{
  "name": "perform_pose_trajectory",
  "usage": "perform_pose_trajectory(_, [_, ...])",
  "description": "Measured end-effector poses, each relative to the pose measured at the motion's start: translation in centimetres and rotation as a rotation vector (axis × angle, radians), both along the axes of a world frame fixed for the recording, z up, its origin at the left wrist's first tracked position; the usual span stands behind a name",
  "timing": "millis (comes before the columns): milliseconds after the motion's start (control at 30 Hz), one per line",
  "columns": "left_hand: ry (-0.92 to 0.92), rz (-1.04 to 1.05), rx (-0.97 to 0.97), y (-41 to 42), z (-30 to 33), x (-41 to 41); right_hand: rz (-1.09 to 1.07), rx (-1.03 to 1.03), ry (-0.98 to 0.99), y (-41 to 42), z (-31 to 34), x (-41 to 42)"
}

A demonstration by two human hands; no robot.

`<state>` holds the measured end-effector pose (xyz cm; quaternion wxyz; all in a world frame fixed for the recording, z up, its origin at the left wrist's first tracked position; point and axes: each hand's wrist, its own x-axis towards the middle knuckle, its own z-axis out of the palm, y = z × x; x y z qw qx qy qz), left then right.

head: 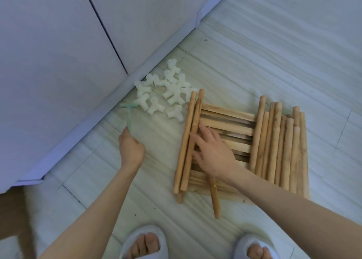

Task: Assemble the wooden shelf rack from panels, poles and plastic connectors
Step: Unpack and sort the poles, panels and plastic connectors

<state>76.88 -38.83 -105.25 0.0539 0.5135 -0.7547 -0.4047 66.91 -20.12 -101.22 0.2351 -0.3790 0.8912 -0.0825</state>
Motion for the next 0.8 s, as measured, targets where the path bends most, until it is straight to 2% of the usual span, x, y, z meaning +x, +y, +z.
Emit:
perform_pose_trajectory(100, [-0.058, 0.126, 0.126, -1.7, -1.3, -0.3, -0.065, 0.092, -0.008, -1.0, -1.4, 0.7])
perform_pose_trajectory(300, [-0.086, 0.009, 0.186, -3.1, -2.8, -3.8, -0.102, 0.043, 0.023, -0.9, -2.1, -1.3])
perform_pose_trajectory(433, [-0.074, -0.110, 0.233, -3.9, -2.9, -6.3, -0.266, 0.073, -0.017, -0.2, -2.6, -2.7])
perform_pose_trajectory(567, [0.050, -0.094, 0.304, -4.6, -2.7, -8.2, -0.373, 0.024, -0.032, 0.5, -2.8, -4.0])
perform_pose_trajectory(700, [0.224, -0.025, 0.463, -4.1, -2.1, -9.2, -0.459, -0.001, -0.078, 1.0, -2.7, -5.0])
perform_pose_trajectory(800, [0.240, -0.056, 0.440, -2.9, -1.5, -8.9, -0.524, -0.022, -0.098, 1.8, -2.3, -5.5])
